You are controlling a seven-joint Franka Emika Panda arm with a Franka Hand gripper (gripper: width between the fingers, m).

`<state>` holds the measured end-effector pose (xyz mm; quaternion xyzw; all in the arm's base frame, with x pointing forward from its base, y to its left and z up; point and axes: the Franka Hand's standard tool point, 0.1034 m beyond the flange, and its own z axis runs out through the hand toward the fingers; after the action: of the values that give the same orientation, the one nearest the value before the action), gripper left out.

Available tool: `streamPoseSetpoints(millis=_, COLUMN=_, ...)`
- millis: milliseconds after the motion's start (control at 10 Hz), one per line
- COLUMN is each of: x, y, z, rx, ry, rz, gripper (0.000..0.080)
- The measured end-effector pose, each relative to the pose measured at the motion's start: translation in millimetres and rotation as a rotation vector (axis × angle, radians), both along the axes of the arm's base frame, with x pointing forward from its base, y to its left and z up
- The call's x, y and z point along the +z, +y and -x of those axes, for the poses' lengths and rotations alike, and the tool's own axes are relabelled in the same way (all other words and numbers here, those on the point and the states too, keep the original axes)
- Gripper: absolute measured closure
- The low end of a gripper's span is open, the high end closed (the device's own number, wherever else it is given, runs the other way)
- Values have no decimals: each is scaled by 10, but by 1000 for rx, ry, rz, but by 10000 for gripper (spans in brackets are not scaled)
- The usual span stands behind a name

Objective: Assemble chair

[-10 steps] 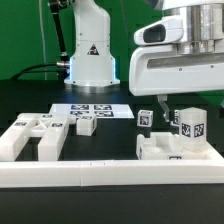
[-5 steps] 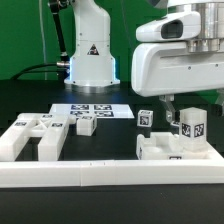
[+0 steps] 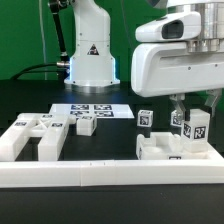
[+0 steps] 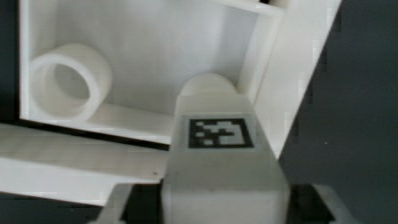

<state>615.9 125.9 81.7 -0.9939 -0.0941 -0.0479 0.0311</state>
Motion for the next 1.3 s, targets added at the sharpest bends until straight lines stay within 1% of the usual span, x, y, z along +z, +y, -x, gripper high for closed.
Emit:
streamPoseSetpoints(millis=200, x=-2, y=-5, z=-2, rx=-167, ry=11, rz=-16, gripper=511)
streamPoseSetpoints(millis=500, x=-9, y=-18, z=-7, rx=-524, ry=25, rz=-49, gripper=511)
streamPoseSetpoints(millis=800, x=-18, y=25, z=6, rx=-867, ry=42, rz=-88, gripper=509)
streamPoseSetpoints(millis=900, x=-19, y=23, z=6, rx=-960, ry=52, rz=-103, gripper=509)
streamPoseSetpoints(millis=1100, x=-21, y=5, z=-3, rx=-1182, ry=84, rz=-146, gripper=509)
streamPoseSetpoints(millis=1300, x=-20, y=3, z=-5, rx=-1250, ry=91, rz=-155, gripper=509)
